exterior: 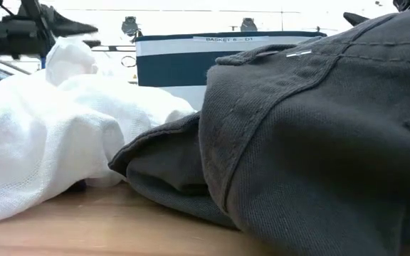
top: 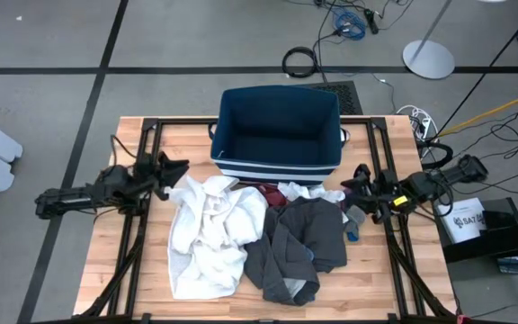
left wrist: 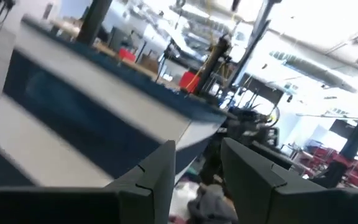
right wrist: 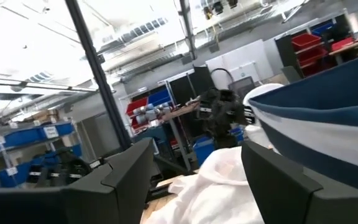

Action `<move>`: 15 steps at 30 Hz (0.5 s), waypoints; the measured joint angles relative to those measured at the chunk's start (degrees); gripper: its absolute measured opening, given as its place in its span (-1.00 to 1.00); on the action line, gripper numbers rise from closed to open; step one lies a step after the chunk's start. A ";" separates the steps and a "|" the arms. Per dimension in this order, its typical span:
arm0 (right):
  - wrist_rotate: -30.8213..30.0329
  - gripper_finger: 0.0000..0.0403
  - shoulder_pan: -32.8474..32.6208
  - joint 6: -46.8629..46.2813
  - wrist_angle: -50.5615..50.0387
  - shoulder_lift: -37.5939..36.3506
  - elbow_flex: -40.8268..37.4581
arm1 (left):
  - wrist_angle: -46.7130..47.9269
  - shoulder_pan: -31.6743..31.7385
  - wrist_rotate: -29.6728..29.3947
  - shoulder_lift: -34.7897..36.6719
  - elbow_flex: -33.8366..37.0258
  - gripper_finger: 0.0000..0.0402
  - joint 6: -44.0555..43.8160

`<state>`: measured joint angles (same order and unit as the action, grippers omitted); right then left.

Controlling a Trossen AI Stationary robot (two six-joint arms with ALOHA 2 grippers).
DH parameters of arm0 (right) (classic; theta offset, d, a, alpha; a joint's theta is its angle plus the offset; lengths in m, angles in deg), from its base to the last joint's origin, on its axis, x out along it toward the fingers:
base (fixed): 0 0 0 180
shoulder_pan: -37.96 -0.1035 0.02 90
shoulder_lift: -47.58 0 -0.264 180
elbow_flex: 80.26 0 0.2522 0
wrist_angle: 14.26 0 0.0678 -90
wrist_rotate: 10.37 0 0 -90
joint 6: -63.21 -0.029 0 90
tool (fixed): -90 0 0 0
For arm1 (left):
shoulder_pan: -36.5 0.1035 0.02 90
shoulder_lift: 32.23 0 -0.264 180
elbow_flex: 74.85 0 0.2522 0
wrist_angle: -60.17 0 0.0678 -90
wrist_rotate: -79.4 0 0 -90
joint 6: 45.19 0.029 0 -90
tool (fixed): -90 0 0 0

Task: Sort clothes
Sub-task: Put the black shorts into the blue laundry organizer

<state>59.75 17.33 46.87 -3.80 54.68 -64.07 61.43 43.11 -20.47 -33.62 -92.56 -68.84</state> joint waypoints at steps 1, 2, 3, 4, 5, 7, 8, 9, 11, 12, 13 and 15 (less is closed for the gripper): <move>0.01 0.16 0.63 0.13 -0.65 0.26 0.31 | 0.44 0.00 0.86 -0.11 -1.07 -0.31 1.46; 0.00 0.16 1.31 0.35 -0.90 0.77 0.83 | 1.44 0.00 1.61 -0.19 -2.17 -0.31 2.79; 0.01 0.16 2.05 0.46 -0.86 1.43 1.56 | 2.85 0.00 2.20 -0.36 -3.53 -0.31 3.95; 0.11 0.16 2.79 0.48 -0.87 2.13 2.33 | 4.44 0.00 2.45 -0.73 -5.09 -0.31 5.21; 0.26 0.16 3.48 0.50 -0.88 3.06 3.35 | 6.04 0.00 2.48 -1.14 -6.74 -0.31 6.54; 0.68 0.16 4.57 0.50 -1.15 5.41 5.58 | 9.38 0.00 2.49 -2.45 -10.45 -0.31 9.27; 0.82 0.16 4.90 0.50 -2.02 6.78 7.07 | 11.04 0.00 2.49 -3.39 -12.22 -0.31 10.51; 1.21 0.16 5.20 0.50 -3.87 8.15 8.85 | 12.63 0.00 2.49 -4.68 -14.11 -0.31 11.49; 2.13 0.16 5.69 0.46 -8.48 11.44 12.79 | 14.59 0.00 2.53 -7.75 -17.60 -0.31 13.32; 2.29 0.16 5.73 0.17 -10.77 13.48 14.95 | 15.42 0.00 2.60 -9.54 -19.32 -0.31 14.11; 2.27 0.16 5.73 -0.01 -12.88 15.50 16.95 | 15.86 0.00 2.96 -11.42 -20.87 -0.31 15.05; 2.58 0.16 5.73 -0.06 -16.28 20.03 21.24 | 16.06 -0.03 4.76 -15.70 -23.80 -0.31 16.32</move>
<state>62.33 23.06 46.81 -20.08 74.71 -42.83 77.48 43.08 -15.71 -49.32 -116.36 -52.52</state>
